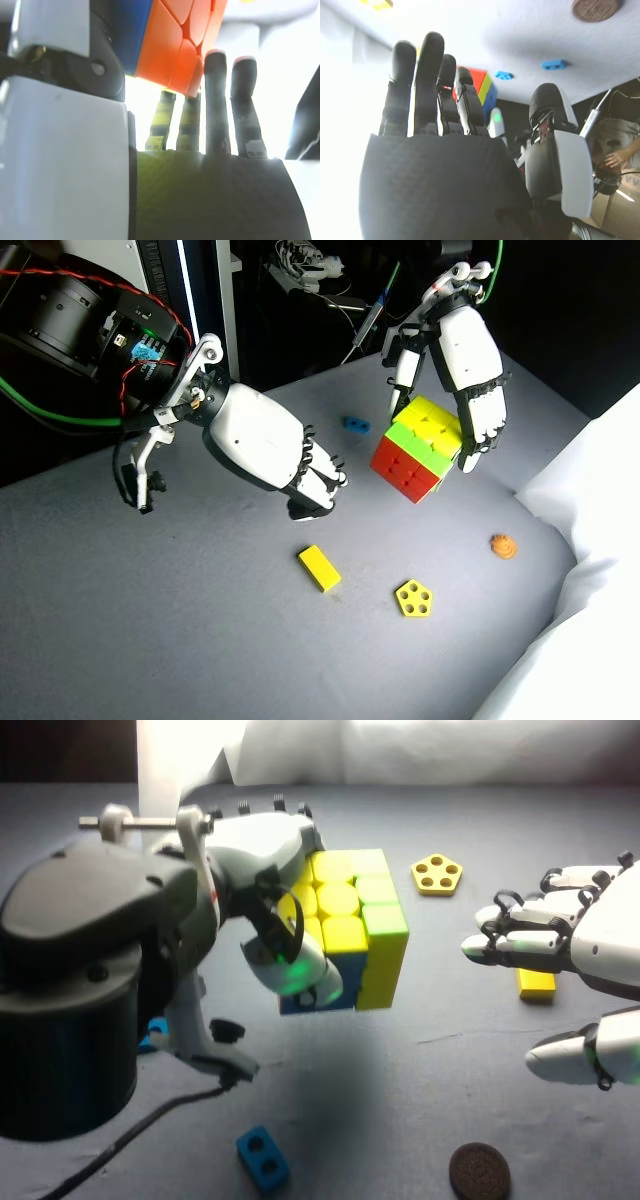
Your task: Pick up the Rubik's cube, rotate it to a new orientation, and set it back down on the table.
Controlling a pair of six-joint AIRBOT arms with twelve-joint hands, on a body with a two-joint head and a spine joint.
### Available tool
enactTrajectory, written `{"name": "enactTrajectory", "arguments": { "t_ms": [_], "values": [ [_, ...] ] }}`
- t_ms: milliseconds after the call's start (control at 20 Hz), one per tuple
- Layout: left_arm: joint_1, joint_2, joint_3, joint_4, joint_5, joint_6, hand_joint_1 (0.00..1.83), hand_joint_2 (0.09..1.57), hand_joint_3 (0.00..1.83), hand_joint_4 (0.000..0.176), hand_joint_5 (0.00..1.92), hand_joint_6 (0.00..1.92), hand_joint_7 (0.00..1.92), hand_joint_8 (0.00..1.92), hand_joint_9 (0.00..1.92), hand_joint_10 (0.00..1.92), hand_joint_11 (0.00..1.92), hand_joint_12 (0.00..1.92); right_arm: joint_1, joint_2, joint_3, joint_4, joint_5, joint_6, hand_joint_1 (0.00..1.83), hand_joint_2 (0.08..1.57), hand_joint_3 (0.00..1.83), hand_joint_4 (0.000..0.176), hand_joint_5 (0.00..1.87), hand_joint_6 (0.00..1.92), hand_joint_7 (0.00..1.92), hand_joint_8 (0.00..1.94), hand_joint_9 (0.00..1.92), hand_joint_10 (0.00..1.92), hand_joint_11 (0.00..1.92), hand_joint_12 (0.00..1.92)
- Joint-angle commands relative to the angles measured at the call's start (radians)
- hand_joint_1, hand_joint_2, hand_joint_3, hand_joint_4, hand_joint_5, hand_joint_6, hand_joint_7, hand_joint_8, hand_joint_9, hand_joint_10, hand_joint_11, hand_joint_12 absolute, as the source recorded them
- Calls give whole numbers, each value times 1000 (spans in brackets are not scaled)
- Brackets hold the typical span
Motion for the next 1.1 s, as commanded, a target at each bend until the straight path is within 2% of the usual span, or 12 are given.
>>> {"name": "enactTrajectory", "arguments": {
  "t_ms": [0, 50, 100, 300, 400, 650, 700, 750, 900, 950, 1000, 1050],
  "values": [
    [-2, 6, 2, 113, -10, -29, 1068, 1370, 1, 0, 561, 1531, 513, 1813, 251, 1792, 163, 1921, 12, 3, -4, -5, 82, 7, 27, 1231, 1, 0, 8, 1, 130, 2, 33, 249, 0, 747],
    [17, 5, 7, 137, -6, -62, 1051, 1384, 3, 0, 545, 1579, 484, 1835, 234, 1812, 151, 1921, 13, 3, -5, -5, 82, 7, 23, 1203, 0, 0, 0, 0, 8, 3, 5, 11, 0, 61],
    [30, 4, 11, 153, -4, -80, 1057, 1381, 0, 0, 552, 1560, 491, 1833, 241, 1815, 164, 1921, 13, 3, -6, -5, 82, 7, 15, 1197, 0, 0, 0, 0, 1, 0, 0, 1, 0, 11],
    [88, -3, 27, 221, 4, -170, 1081, 1360, 0, 0, 577, 1497, 534, 1799, 276, 1790, 190, 1921, 14, 1, -9, -5, 80, 6, 63, 1177, 0, 0, 0, 0, 0, 0, 0, 0, 0, 0],
    [120, -10, 32, 249, 4, -212, 1060, 1380, 5, 0, 542, 1548, 500, 1843, 249, 1807, 185, 1921, 13, 1, -12, -5, 79, 4, 43, 1177, 0, 0, 0, 0, 0, 0, 0, 0, 0, 0],
    [190, -43, 54, 326, 4, -319, 1062, 1368, 1, 0, 551, 1555, 525, 1786, 265, 1787, 198, 1921, 14, 0, -18, -5, 77, -3, 44, 1176, 0, 0, 0, 0, 0, 0, 0, 0, 0, 0],
    [198, -49, 61, 341, 4, -338, 1045, 1384, 4, 0, 525, 1598, 500, 1816, 247, 1811, 194, 1921, 14, 0, -19, -5, 76, -4, 32, 1180, 0, 0, 0, 0, 0, 0, 0, 0, 0, 0],
    [203, -52, 66, 349, 4, -347, 1042, 1332, 0, 0, 586, 1559, 282, 1731, 252, 1806, 201, 1921, 14, 0, -19, -5, 76, -5, 65, 1178, 0, 0, 0, 0, 0, 0, 0, 0, 0, 0],
    [216, -58, 72, 356, 4, -353, 1030, 1318, 0, 0, 596, 1552, 198, 1681, 248, 1775, 190, 1921, 14, 0, -21, -5, 74, -9, 38, 1184, 0, 0, 0, 0, 0, 0, 0, 0, 0, 0],
    [219, -58, 72, 356, 4, -353, 1041, 1237, 0, 0, 276, 1316, 134, 1614, 202, 1706, 147, 1917, 14, 0, -21, -5, 74, -9, 70, 1183, 0, 0, 0, 0, 0, 0, 0, 0, 0, 0],
    [221, -58, 72, 356, 4, -355, 1033, 1207, 0, 0, 223, 1085, 128, 1503, 190, 1628, 121, 1897, 14, 0, -21, -5, 74, -9, 66, 1183, 0, 0, 0, 0, 0, 0, 0, 0, 0, 0],
    [222, -58, 72, 356, 4, -355, 996, 1187, 0, 0, 256, 769, 192, 1186, 224, 1420, 106, 1791, 14, 0, -21, -5, 74, -10, 46, 1190, 2, 0, 0, 0, 0, 0, 0, 0, 0, 0]
  ]
}}
